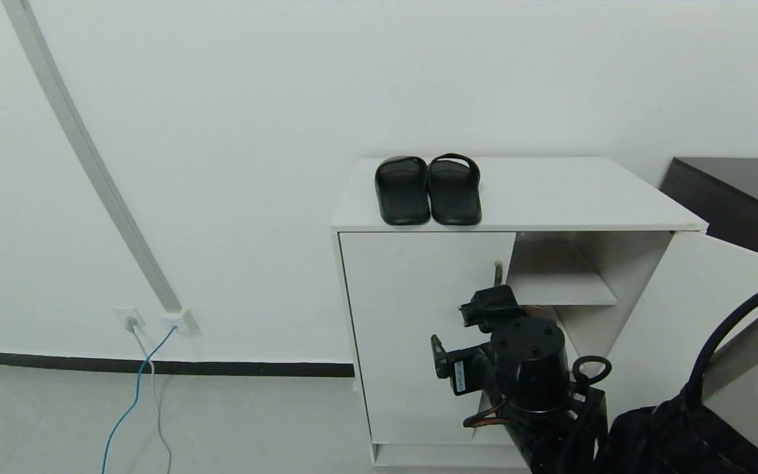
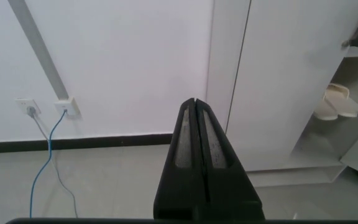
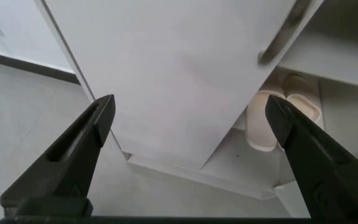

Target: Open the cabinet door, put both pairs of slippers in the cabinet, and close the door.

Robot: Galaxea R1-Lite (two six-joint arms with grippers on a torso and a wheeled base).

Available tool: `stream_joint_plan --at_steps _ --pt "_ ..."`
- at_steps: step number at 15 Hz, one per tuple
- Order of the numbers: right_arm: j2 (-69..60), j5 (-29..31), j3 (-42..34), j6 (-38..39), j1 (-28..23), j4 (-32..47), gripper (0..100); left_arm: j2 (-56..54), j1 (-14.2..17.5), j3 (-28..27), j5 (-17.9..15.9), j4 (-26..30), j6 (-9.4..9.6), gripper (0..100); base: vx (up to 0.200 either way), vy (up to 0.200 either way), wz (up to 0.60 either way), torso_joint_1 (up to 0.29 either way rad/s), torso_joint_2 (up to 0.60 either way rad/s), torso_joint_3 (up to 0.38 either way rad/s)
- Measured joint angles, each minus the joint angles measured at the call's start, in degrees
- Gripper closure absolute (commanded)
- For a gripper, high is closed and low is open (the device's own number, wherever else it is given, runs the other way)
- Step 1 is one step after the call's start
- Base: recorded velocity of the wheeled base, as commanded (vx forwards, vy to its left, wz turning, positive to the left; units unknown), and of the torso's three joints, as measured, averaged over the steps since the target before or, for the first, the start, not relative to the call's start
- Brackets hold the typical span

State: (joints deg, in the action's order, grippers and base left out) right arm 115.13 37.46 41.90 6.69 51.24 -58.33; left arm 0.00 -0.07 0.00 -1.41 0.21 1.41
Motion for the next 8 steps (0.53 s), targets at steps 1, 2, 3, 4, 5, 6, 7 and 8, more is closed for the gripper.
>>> stream_joint_plan --at_steps 1,2,3,4,5,6,7,8 --pt "-0.1 0.0 0.0 0.0 0.2 0.0 0 0.0 0.0 0.0 0.0 0.0 0.0 100 0.0 0.0 0.0 0.207 -0.52 -0.32" --pt "-0.3 0.0 -0.1 0.0 0.2 0.1 0 0.0 0.0 0.0 0.0 0.0 0.0 100 0.0 0.0 0.0 0.217 -0.52 -0.315" --pt "-0.5 0.0 -0.1 0.0 0.3 0.1 0 0.0 0.0 0.0 0.0 0.0 0.0 100 0.0 0.0 0.0 0.222 -0.54 -0.32" --pt "-0.8 0.0 -0.2 0.0 0.3 0.2 0 0.0 0.0 0.0 0.0 0.0 -0.02 100 0.0 0.0 0.0 0.227 -0.54 -0.325" --pt "-1.0 0.0 -0.2 0.0 0.3 0.2 0 0.0 0.0 0.0 0.0 0.0 0.0 100 0.0 0.0 0.0 0.232 -0.55 -0.33" --pt "-1.1 -0.1 -0.3 0.0 0.3 0.2 0 0.0 0.0 0.0 0.0 0.0 0.0 100 0.0 0.0 0.0 0.232 -0.56 -0.325" --pt "-1.2 -0.3 -0.4 0.0 0.3 0.2 0 0.0 0.0 0.0 0.0 0.0 0.0 100 0.0 0.0 0.0 0.242 -0.57 -0.334" --pt "-1.3 -0.6 -0.6 0.1 0.3 0.2 0 0.0 0.0 0.0 0.0 0.0 0.0 100 0.0 0.0 0.0 0.242 -0.57 -0.32"
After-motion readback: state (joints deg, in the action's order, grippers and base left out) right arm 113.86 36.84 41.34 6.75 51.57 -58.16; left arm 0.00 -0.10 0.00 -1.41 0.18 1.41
